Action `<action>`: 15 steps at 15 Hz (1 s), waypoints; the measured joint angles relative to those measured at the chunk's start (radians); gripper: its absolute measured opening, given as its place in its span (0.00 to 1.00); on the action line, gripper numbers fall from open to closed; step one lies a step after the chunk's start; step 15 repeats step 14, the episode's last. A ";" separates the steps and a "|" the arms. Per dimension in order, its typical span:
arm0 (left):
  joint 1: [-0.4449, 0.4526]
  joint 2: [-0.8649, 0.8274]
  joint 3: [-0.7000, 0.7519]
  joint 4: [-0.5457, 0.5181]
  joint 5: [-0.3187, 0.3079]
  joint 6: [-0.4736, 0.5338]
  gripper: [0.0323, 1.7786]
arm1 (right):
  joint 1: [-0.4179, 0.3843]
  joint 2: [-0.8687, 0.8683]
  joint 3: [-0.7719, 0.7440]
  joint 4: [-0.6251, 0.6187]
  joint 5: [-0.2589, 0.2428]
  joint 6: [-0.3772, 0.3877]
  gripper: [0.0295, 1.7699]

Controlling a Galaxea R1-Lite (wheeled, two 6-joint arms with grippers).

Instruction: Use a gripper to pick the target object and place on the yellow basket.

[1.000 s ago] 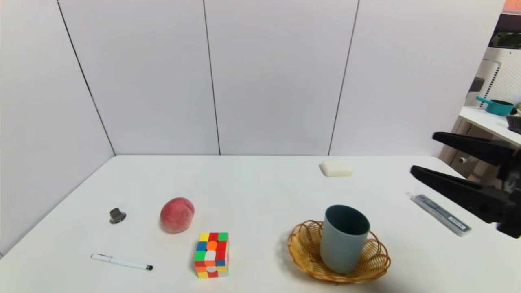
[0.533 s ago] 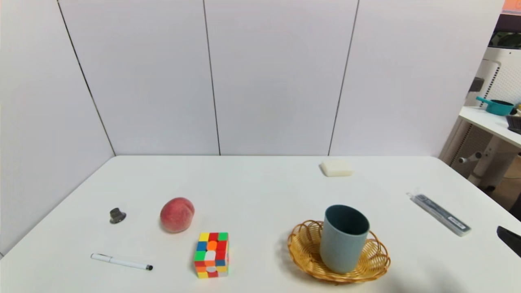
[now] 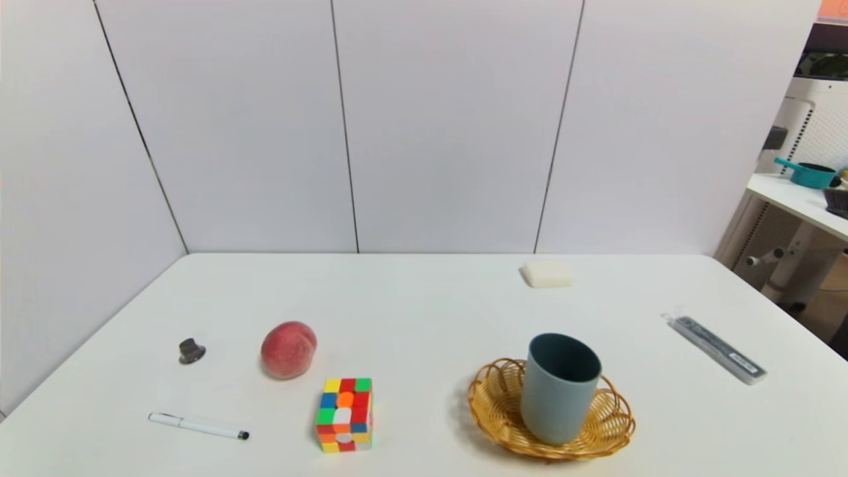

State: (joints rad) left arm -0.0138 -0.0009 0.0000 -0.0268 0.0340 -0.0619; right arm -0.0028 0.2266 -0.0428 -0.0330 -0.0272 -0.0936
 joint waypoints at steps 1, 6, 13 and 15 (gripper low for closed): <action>0.000 0.000 0.000 0.000 0.000 0.000 0.95 | 0.000 -0.064 0.022 -0.003 0.019 0.028 0.96; 0.000 0.000 0.000 0.000 -0.001 0.000 0.95 | -0.001 -0.207 0.041 -0.040 0.016 0.131 0.96; 0.000 0.000 0.000 0.000 0.000 0.000 0.95 | -0.001 -0.228 0.042 -0.041 0.014 0.130 0.96; 0.000 0.000 0.000 0.000 0.000 0.000 0.95 | -0.001 -0.228 0.043 -0.041 0.014 0.132 0.96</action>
